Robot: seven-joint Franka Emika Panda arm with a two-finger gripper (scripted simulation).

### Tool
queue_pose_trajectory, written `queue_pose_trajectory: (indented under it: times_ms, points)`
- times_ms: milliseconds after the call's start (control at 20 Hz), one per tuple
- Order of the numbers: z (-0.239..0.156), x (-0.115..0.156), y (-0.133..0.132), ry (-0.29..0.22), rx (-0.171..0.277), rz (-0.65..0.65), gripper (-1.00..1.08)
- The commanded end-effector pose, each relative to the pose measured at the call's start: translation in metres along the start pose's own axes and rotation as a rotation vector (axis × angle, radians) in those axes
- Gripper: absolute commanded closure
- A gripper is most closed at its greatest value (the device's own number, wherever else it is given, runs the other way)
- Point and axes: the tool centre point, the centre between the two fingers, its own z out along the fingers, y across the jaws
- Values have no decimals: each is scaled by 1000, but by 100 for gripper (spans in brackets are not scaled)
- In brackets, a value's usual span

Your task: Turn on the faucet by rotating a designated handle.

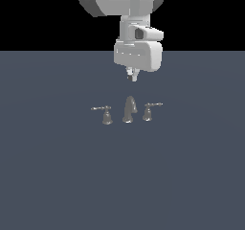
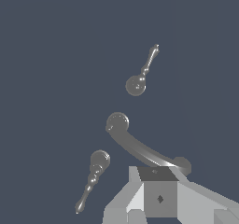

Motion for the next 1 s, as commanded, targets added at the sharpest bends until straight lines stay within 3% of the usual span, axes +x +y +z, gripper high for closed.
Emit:
queue_pose_trajectory:
  times_ms: [0,550,950]
  points:
    - [17,17,-5,3,-3,55,108]
    - [85,92,-13,11,-15,290,108]
    - [115,126,-11,12,-19,395,108]
